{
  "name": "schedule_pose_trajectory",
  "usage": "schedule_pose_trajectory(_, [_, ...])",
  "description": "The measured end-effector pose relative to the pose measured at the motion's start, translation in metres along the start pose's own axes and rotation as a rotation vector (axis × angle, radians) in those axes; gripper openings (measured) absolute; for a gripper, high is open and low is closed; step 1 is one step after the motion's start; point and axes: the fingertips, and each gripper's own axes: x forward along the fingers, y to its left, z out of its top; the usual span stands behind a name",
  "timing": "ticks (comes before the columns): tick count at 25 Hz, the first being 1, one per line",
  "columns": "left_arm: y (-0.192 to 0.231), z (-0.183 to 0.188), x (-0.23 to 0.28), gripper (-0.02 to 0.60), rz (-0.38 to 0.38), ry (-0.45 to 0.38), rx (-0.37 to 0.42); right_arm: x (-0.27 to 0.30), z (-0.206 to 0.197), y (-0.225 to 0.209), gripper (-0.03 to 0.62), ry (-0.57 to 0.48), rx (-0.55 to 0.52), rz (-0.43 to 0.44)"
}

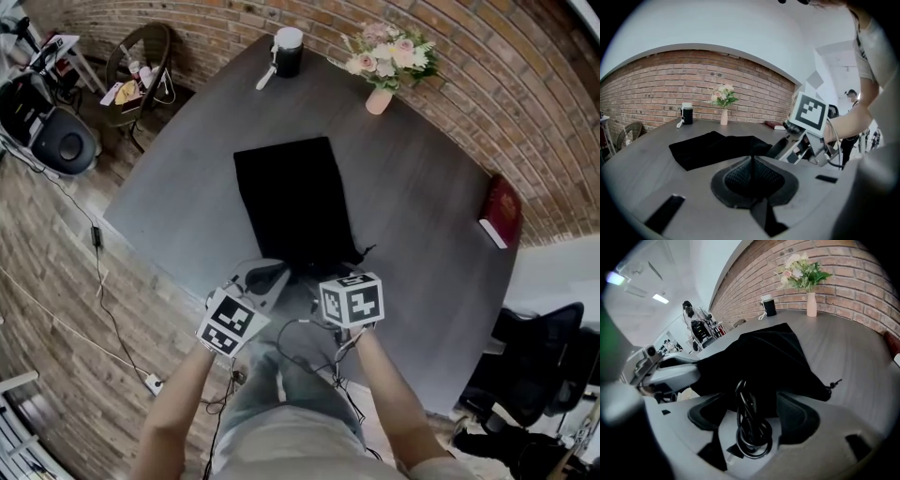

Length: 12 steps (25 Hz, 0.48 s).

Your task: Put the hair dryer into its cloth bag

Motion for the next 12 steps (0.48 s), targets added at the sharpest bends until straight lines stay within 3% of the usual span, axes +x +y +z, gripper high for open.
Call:
schedule_pose_trajectory(7, [0.001,0.0,0.002,0.015,0.008,-0.009,-0.015,-0.01,-0.032,-0.002,0.333,0.039,0.005,-0.015])
schedule_pose_trajectory(12, [0.0,0.0,0.003,0.015,0.014,-0.015,-0.023,0.004,-0.033,-0.002,0.302,0.045,-0.058,-0.053])
